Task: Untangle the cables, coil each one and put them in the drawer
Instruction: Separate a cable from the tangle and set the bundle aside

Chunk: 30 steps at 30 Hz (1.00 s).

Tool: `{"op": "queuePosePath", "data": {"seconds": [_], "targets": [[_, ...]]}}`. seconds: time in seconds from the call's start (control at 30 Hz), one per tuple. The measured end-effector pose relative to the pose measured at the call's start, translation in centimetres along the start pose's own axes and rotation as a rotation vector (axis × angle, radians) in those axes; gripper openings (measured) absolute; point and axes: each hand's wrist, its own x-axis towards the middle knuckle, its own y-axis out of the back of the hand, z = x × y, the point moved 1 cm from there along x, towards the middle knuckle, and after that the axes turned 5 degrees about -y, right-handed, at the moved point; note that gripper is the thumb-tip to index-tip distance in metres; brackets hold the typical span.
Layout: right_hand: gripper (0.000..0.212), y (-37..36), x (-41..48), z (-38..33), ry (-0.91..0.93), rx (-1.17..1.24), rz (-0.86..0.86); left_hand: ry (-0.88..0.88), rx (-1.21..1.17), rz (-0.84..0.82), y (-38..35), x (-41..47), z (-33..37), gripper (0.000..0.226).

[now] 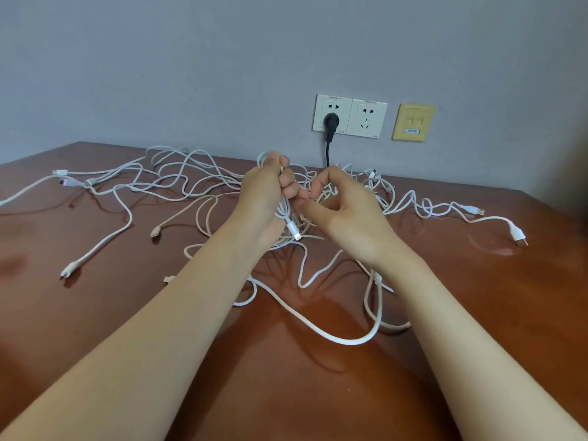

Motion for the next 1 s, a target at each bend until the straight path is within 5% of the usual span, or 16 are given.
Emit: {"op": "queuePosePath", "data": {"seconds": [0.1, 0.2, 0.47, 0.67, 1.0], "targets": [[0.029, 0.4, -0.2, -0.1, 0.054, -0.248, 0.063, -0.023, -0.016, -0.003, -0.1, 0.1, 0.0, 0.036], [0.04, 1.2, -0.2, -0.4, 0.012, -0.213, 0.006, -0.025, -0.064, -0.014, -0.3, 0.0, 0.3, 0.036], [0.034, 2.7, -0.2, 0.3, 0.02, -0.404, 0.14, -0.026, -0.178, 0.024, 1.3, 0.7, 1.8, 0.039], [0.007, 2.3, -0.5, 0.4, 0.144, -0.403, 0.257, -0.023, 0.009, 0.076, 1.3, 0.7, 1.6, 0.038], [0.009, 1.2, -0.7, -0.2, 0.428, -0.353, 0.152, -0.029, 0.374, -0.007, 0.7, 0.3, 0.7, 0.036]]}}
